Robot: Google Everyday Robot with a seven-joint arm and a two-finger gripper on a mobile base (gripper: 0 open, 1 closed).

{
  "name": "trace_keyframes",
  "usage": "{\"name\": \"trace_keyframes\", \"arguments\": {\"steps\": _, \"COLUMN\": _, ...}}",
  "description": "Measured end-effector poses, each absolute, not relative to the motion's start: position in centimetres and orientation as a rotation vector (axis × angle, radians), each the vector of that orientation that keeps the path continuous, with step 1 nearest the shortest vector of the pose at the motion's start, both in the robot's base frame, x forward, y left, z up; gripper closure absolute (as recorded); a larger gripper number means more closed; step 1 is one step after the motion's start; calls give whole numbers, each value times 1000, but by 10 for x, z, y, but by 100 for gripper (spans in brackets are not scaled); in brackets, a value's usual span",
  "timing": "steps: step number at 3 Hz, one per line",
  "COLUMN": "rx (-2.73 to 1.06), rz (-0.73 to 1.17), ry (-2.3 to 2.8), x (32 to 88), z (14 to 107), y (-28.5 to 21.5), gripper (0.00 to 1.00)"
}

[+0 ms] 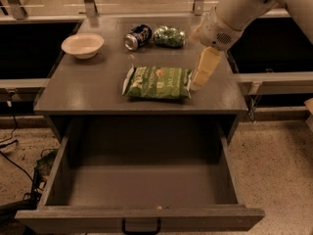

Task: Place green jalapeno chip bag into top drawer

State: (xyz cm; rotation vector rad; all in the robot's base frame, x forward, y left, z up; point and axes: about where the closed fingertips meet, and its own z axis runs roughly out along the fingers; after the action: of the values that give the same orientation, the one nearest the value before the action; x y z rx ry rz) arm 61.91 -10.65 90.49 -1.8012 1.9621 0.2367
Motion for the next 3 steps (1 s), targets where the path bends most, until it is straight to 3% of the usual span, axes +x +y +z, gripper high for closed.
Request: {"name": "trace_keyframes", "arguments": {"steps": 3, "rx": -1893, "rz": 298, "ry": 1804, "x": 591, "z": 892, "y": -76, "gripper": 0}}
